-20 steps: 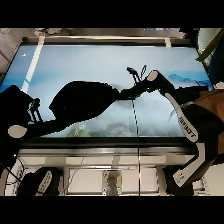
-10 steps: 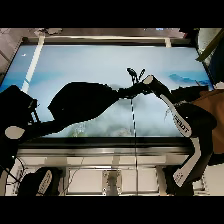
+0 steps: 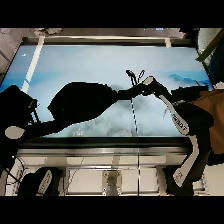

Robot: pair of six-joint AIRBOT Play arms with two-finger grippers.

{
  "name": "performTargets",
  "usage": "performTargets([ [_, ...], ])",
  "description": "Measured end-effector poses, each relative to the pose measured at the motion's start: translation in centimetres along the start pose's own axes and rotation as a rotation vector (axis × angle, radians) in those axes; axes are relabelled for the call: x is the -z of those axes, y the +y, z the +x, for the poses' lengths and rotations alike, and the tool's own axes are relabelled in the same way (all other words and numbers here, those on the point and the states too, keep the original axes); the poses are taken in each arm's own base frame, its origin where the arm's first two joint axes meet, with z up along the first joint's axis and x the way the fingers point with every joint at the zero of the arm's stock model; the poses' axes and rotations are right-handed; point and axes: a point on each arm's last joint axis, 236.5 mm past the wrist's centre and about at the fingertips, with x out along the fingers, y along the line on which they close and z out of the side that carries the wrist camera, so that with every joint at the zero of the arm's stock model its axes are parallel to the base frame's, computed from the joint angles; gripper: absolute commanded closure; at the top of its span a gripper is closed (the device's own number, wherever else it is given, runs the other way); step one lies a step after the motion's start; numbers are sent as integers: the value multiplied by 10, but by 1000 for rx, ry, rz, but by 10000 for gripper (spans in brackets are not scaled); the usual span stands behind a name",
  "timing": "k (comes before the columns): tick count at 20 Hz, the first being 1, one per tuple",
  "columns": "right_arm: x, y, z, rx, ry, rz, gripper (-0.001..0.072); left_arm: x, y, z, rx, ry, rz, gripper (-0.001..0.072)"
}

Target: Fold the clothes and pants, and hang the long-sleeved shirts on hangers.

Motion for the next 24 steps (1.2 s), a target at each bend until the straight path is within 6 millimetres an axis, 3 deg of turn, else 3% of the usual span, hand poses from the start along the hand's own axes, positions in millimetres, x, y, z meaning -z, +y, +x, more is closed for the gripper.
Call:
performTargets([
  [2,2,6,1,-28,8,-18,427,0,0,0,0,0,0,682],
  [3,2,8,1,-39,7,-22,542,0,0,0,0,0,0,682],
  [4,2,11,1,-49,5,-26,604,0,0,0,0,0,0,682],
  [6,3,13,1,-59,9,-40,599,0,0,0,0,0,0,682],
  [7,2,13,0,-64,6,-43,567,0,0,0,0,-1,0,682],
  [8,2,13,0,-65,5,-48,453,0,0,0,-1,-1,0,682],
  [9,1,12,-1,-65,2,-48,283,-1,0,0,-1,-3,1,681],
  [10,1,10,-3,-67,3,-45,243,-1,0,0,-2,-4,1,682],
  [15,11,-12,-23,-56,43,23,239,-1,1,0,-2,-4,0,681],
  [17,6,-20,-27,-42,22,61,233,-1,1,0,-2,-4,1,682],
  [21,-7,-22,-21,-47,-35,122,233,-1,1,0,-2,-4,1,681],
  [24,-6,-17,-11,-68,-34,139,232,-1,1,0,-2,-5,0,682],
])
